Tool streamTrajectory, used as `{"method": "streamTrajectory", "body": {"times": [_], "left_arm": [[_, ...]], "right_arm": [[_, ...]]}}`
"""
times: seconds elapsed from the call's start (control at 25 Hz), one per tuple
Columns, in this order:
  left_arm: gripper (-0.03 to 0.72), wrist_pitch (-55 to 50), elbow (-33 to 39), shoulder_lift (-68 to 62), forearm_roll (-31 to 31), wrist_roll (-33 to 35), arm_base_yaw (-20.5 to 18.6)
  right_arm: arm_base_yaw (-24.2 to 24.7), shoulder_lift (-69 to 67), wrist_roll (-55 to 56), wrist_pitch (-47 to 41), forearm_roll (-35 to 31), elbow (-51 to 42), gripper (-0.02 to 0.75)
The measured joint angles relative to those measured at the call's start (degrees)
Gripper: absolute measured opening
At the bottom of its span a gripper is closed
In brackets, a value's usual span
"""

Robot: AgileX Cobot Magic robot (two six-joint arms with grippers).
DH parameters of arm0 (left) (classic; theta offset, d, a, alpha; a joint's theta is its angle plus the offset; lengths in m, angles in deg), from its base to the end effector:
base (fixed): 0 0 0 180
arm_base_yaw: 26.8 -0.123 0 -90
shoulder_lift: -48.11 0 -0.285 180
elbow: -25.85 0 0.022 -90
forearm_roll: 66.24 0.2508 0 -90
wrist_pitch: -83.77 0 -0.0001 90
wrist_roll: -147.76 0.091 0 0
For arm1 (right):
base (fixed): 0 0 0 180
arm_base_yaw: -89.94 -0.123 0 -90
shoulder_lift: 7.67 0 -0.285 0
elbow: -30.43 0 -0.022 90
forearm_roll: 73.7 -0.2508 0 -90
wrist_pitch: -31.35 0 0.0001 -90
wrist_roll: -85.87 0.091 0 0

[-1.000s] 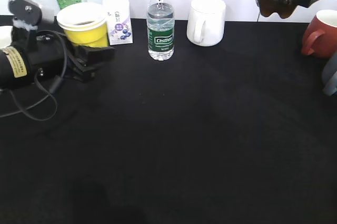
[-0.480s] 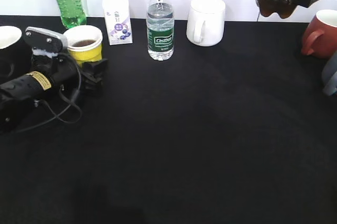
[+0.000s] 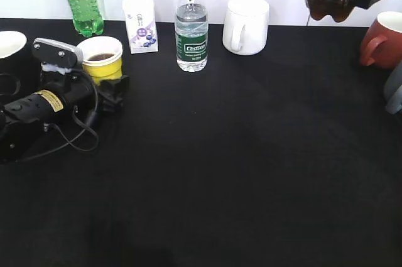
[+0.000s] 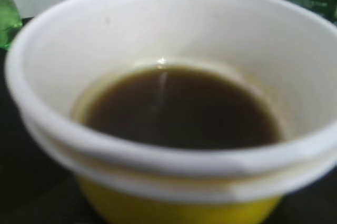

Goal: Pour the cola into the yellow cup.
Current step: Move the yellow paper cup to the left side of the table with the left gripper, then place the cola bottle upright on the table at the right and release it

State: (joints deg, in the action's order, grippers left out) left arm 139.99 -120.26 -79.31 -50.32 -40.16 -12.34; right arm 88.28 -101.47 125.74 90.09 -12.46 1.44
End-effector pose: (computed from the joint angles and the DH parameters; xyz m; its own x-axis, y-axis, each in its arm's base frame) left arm 0.3429 -0.1098 0.0941 -0.2603 0.0863 -0.9617 0.4602 0.8866 -0.0450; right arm 0.2996 0.0769 0.2959 0.1445 -0.0365 -0.9888 -0.7572 0.6392 -0.1343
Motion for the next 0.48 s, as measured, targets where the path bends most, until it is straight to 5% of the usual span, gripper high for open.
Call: {"method": "streamTrajectory", "body": {"times": [0.12,0.48], "left_arm": [[0.567,1.48,2.64,0.65,-0.24,0.37,0.0],[0.576,-3.57,18.83,21.93,-0.9,0.31,0.0]], "right_arm": [[0.0,0.0,0.0,0.0,0.0,0.0,0.386],[0.0,-9.93,-1.11,0.6,-4.75,0.04,0.386]]}}
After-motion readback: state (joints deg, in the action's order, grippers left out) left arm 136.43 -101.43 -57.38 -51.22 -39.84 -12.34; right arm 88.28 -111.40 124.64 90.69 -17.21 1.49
